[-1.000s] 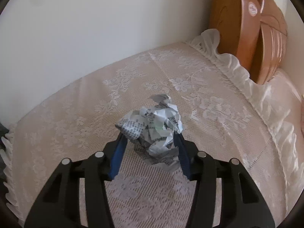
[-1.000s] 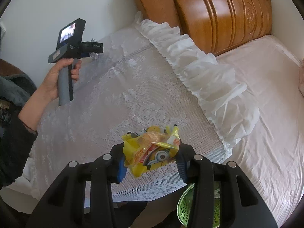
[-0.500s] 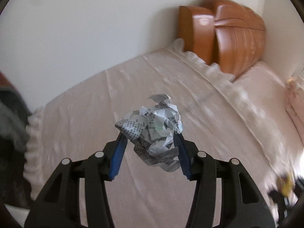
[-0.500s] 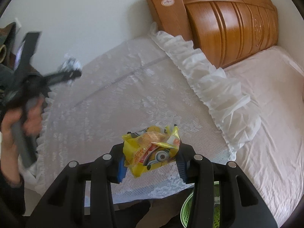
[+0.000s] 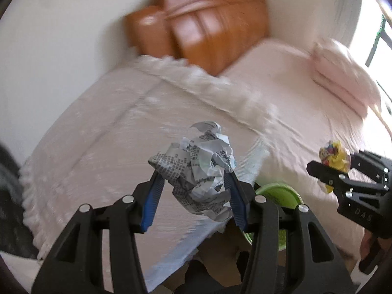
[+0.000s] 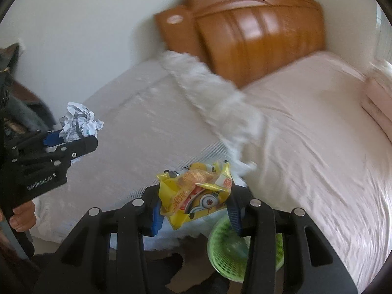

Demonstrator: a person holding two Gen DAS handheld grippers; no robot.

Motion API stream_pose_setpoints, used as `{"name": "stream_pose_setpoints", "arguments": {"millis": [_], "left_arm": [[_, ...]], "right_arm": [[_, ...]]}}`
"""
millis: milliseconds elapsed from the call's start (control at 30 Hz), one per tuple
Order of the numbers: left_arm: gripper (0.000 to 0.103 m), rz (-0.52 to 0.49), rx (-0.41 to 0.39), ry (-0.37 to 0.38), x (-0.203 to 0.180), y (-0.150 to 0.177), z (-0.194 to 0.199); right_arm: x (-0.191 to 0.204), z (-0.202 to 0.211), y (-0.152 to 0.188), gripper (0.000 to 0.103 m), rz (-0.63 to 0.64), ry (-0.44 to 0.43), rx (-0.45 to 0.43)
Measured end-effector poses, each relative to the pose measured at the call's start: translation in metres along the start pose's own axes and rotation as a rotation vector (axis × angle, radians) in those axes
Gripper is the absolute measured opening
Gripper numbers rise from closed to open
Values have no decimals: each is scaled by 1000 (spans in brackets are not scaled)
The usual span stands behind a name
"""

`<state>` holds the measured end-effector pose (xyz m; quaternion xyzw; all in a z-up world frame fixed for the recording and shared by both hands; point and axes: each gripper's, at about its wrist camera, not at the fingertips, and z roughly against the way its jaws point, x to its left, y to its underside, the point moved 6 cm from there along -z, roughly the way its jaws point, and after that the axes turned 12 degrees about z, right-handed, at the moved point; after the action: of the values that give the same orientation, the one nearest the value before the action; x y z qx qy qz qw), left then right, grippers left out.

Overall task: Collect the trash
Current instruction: 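Carry both items to the green wastebasket with both tools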

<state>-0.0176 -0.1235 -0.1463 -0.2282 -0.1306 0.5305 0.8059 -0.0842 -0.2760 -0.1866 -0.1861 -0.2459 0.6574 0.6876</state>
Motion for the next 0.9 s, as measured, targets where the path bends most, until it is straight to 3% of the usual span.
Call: {"name": "stream_pose_setpoints", "arguments": {"millis": [267, 467, 533, 600, 900], "left_arm": [[49, -223, 171, 148, -129, 51, -63], [51, -284, 285, 196, -183, 93, -104], [60, -315, 314, 215, -196, 103, -110], [88, -337, 319, 222, -205, 108, -110], [95, -385, 268, 237, -211, 100, -86]], "right_arm": [[-86, 10, 61, 43, -158, 145, 84], [-126, 12, 97, 43, -191, 174, 144], [-136, 11, 105, 43, -197, 172, 162], [-142, 8, 110, 43, -201, 167, 173], [-157, -1, 122, 43, -244, 159, 183]]}}
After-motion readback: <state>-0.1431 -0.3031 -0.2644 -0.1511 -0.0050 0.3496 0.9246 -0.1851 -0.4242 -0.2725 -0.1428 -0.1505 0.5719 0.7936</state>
